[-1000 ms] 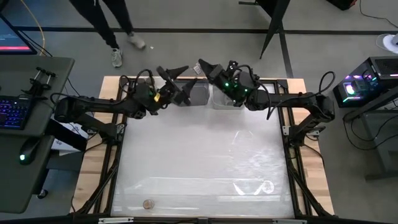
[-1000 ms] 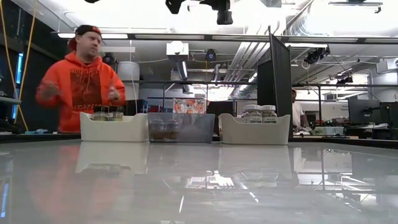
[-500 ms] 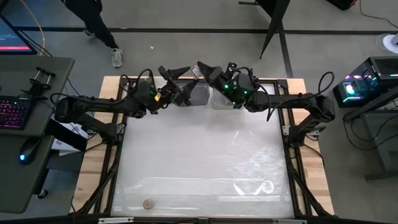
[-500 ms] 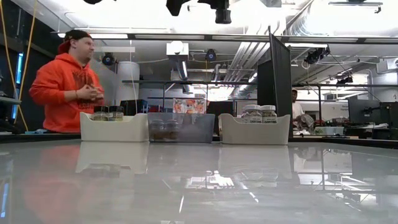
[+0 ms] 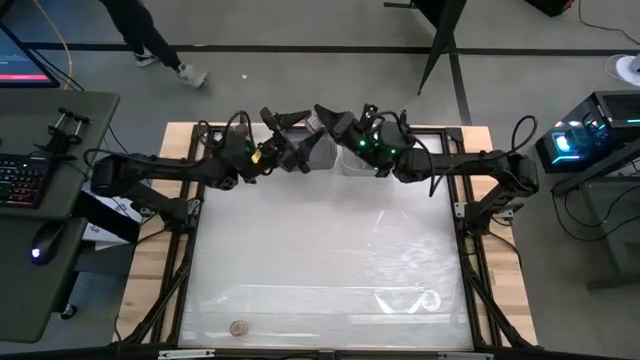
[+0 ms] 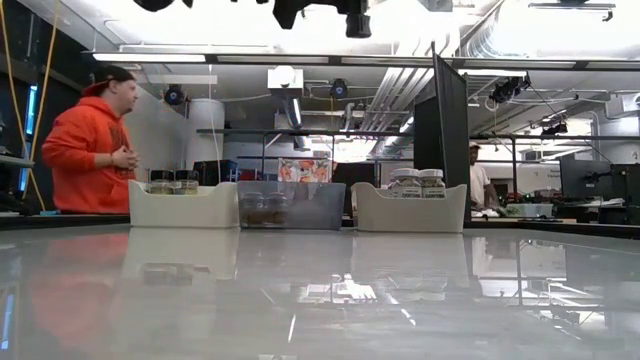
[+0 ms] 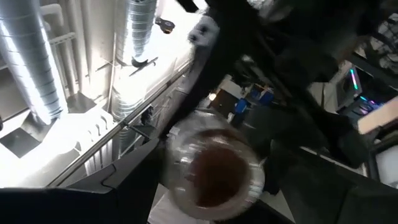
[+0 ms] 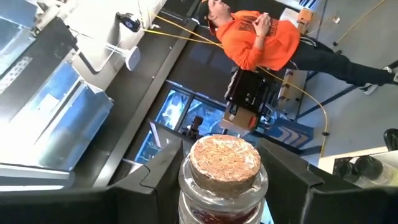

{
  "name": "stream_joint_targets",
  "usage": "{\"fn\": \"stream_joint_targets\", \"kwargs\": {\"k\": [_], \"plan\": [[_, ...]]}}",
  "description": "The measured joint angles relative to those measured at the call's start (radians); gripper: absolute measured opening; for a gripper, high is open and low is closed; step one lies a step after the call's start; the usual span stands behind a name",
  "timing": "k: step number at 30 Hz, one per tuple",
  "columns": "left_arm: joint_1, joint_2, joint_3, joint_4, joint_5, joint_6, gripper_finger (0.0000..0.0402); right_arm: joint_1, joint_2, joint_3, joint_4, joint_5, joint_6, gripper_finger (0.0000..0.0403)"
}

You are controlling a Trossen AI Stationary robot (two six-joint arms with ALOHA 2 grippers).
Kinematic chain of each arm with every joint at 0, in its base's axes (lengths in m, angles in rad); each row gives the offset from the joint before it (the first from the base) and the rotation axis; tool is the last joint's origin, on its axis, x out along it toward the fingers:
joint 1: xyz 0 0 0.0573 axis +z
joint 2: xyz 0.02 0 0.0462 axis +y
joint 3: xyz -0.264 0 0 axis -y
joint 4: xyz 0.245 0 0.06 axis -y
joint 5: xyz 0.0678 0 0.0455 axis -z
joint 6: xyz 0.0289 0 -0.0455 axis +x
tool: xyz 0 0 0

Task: Sort spices by type
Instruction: Put the right brown seasoning bottle into the black bin

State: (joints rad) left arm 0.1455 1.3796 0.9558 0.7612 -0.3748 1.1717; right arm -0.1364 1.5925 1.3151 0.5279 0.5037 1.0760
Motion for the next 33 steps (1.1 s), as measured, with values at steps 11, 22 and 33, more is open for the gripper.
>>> {"fn": "stream_joint_targets", "kwargs": {"k": [11, 22, 33], "plan": [[-0.005, 0.028, 0.000, 0.051, -0.011, 0.014, 0.0284, 0.005, 0.000, 0.000, 0.005, 0.002, -0.002, 0.0172], [0.006, 0.026, 0.000, 0.068, -0.039, 0.009, 0.0237, 0.005, 0.000, 0.000, 0.001, -0.003, -0.002, 0.0172], [0.005, 0.026, 0.000, 0.060, 0.014, 0.009, 0.0198, 0.006, 0.000, 0.000, -0.009, -0.003, 0.000, 0.0172]]}}
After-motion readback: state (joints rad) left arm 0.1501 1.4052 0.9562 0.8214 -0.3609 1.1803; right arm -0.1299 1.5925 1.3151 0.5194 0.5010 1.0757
